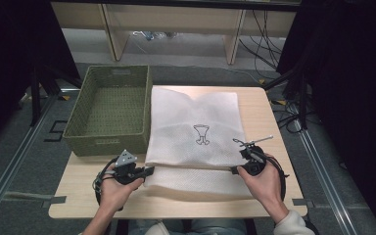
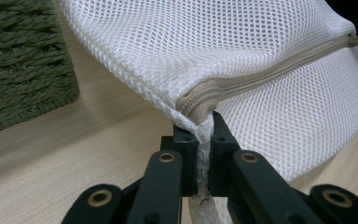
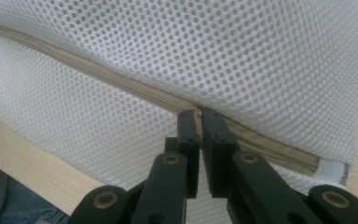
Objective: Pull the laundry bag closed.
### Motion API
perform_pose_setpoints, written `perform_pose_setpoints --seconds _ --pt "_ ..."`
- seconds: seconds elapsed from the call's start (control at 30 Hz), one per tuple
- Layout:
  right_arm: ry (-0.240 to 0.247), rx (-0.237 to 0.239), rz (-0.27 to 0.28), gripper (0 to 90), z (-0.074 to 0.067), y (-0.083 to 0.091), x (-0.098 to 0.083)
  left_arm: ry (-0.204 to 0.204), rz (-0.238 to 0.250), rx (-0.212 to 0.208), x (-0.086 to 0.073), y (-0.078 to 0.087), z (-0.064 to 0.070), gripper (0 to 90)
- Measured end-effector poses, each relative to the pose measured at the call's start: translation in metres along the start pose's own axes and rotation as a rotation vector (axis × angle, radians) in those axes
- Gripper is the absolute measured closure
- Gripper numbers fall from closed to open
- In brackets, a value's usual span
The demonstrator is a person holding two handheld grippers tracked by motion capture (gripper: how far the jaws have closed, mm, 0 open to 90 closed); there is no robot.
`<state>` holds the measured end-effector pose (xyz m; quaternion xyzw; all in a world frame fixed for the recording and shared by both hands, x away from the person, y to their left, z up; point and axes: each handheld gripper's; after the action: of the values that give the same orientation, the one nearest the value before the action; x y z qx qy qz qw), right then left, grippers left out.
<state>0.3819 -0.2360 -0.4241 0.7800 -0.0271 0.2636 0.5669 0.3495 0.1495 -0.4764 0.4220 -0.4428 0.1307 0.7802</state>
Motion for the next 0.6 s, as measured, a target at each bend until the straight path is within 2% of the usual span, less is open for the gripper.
perform_pose_setpoints --seconds 0.07,0.17,0.27,0.37,0.43,0.47,0.5,0.57,0.6 --pt "-0.002 -0.003 0.004 87.2 0.0006 -0.0003 -0.0005 0.01 0.015 0.0 -0.0003 -0.0012 0.0013 84.4" --pt "0.003 -0.001 0.004 87.2 0.001 -0.0007 -0.0006 0.014 0.012 0.0 -0.0001 -0.001 0.0012 84.4" --pt "-0.033 -0.001 -0.01 87.2 0.0003 0.0015 -0.0011 0.0 0.003 0.008 -0.0002 -0.0006 -0.0006 84.4" --pt "-0.015 -0.017 0.004 87.2 0.0012 0.0008 -0.0015 0.0 0.0 0.0 0.0 -0.0001 -0.0001 84.4" --pt "-0.013 -0.013 0.003 87.2 0.0015 0.0008 -0.0015 0.01 0.009 0.0 0.0 -0.0008 0.0008 84.4" --pt "-0.027 -0.014 0.003 87.2 0.0005 0.0004 -0.0018 0.013 0.011 0.0 -0.0001 -0.001 0.001 84.4" --pt "-0.013 -0.013 0.003 87.2 0.0016 0.0007 -0.0016 -0.001 -0.001 -0.001 0.0 -0.0001 -0.0001 84.4" --pt "-0.032 -0.019 0.005 87.2 -0.0001 0.0007 -0.0021 -0.003 -0.002 0.003 0.0 -0.0001 -0.0002 84.4" --pt "-0.031 -0.016 -0.002 87.2 0.0004 0.0007 -0.0021 0.018 0.018 0.001 -0.0004 -0.0014 0.0007 84.4"
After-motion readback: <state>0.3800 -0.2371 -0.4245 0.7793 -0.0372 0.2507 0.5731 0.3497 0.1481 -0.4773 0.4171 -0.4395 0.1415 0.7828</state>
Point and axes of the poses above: each handheld gripper's, and its own axes: y roughly backward along the jaws, x roughly out of its top, z roughly to its right, and after that the axes turned 1 degree about z, right-handed
